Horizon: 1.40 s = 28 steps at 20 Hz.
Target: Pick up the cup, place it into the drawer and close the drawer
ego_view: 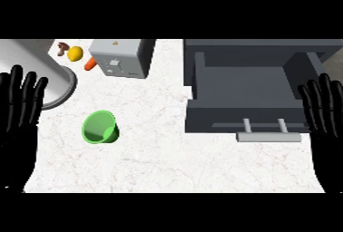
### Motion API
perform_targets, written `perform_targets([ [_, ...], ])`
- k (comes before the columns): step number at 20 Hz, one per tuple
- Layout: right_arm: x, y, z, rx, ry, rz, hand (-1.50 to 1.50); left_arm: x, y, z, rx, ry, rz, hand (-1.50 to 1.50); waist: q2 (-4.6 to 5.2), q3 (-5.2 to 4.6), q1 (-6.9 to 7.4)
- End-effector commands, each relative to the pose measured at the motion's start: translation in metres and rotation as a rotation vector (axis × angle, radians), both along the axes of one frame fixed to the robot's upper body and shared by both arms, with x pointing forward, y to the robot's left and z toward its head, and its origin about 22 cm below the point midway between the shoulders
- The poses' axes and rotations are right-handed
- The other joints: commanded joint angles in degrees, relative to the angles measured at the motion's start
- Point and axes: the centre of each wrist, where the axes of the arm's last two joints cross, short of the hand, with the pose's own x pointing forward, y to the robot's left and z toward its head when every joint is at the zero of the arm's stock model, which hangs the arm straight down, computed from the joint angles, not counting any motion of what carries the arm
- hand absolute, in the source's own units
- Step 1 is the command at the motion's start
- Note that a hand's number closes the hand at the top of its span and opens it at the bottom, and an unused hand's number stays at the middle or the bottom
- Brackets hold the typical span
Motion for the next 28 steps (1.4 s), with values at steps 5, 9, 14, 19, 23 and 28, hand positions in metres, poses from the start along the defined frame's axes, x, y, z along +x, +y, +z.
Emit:
perform_targets([
  [5, 0.004, -0.015, 0.0, 0.023, -0.016, -0.035, -1.5, -0.006, 0.009, -0.003, 0.004, 0.034, -0.422, -1.5, -0.64, -0.24, -0.33],
  [9, 0.002, -0.012, 0.003, -0.1, 0.06, 0.02, -1.5, 0.002, 0.01, -0.032, -0.177, 0.252, -0.521, -1.5, -0.5, -0.24, -0.58],
  [14, 0.006, -0.014, 0.004, -0.102, 0.038, 0.025, -1.5, -0.003, 0.051, -0.037, -0.205, 0.283, -0.53, -1.5, -0.6, -0.18, -0.13],
  [19, 0.018, -0.003, -0.012, -0.099, 0.049, 0.027, -1.5, 0.031, 0.073, -0.08, -0.215, 0.324, -0.454, -1.5, -0.51, -0.19, -0.38],
  [23, 0.006, -0.015, -0.007, -0.1, 0.05, 0.017, -1.5, 0.025, 0.077, -0.094, -0.171, 0.358, -0.376, -1.5, -0.58, -0.18, -0.36],
  [28, 0.045, -0.01, 0.003, -0.096, 0.03, 0.018, -1.5, 0.032, 0.079, -0.136, -0.129, 0.401, -0.316, -1.5, -0.48, -0.19, -0.18],
])
